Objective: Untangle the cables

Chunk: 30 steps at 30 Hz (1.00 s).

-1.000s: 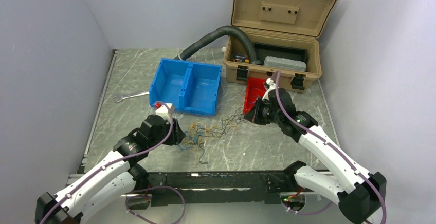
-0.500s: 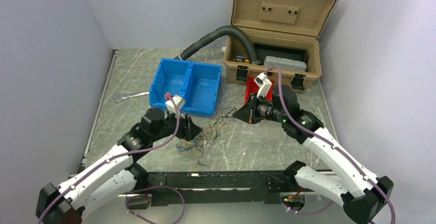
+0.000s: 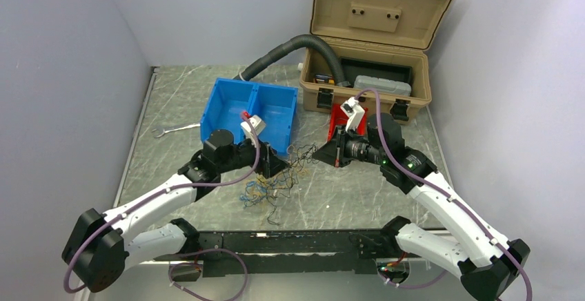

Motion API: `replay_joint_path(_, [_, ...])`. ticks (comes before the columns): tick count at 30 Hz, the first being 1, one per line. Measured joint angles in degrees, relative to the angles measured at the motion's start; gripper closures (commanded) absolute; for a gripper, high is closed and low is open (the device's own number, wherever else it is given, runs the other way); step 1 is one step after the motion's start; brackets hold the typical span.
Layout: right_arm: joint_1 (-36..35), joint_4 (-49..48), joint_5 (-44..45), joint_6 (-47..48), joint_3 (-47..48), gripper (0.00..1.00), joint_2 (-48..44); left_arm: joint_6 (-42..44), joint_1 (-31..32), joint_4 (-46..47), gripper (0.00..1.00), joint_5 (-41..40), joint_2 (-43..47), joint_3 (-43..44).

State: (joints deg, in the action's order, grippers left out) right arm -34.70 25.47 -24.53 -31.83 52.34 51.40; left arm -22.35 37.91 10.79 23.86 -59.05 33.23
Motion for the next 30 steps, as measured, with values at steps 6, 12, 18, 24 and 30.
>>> replay_joint_path(6, [0.0, 0.0, 0.4, 0.0, 0.0, 1.0, 0.0, -1.3, 0.2, 3.9, 0.21, 4.6, -2.4, 0.1])
replay_joint_path(12, [0.0, -0.4, 0.0, -0.3, 0.0, 1.0, 0.0, -2.6, 0.3, 7.0, 0.2, 6.3, -2.4, 0.1])
replay_joint_path(18, [0.0, -1.6, -1.4, -0.9, -0.4, 1.0, 0.0, -3.8, 0.7, 8.8, 0.49, 7.1, -7.5, 0.2])
replay_joint_path(24, [0.0, -1.3, -0.2, -0.9, -0.4, 1.0, -1.4, -4.9, 0.8, 5.7, 1.0, 4.2, -13.0, 0.9])
replay_joint_path(30, [-0.2, 3.3, 8.2, -1.0, 0.2, 1.0, -6.8, -6.1, 0.6, 3.1, 1.0, 0.2, -14.3, 1.0])
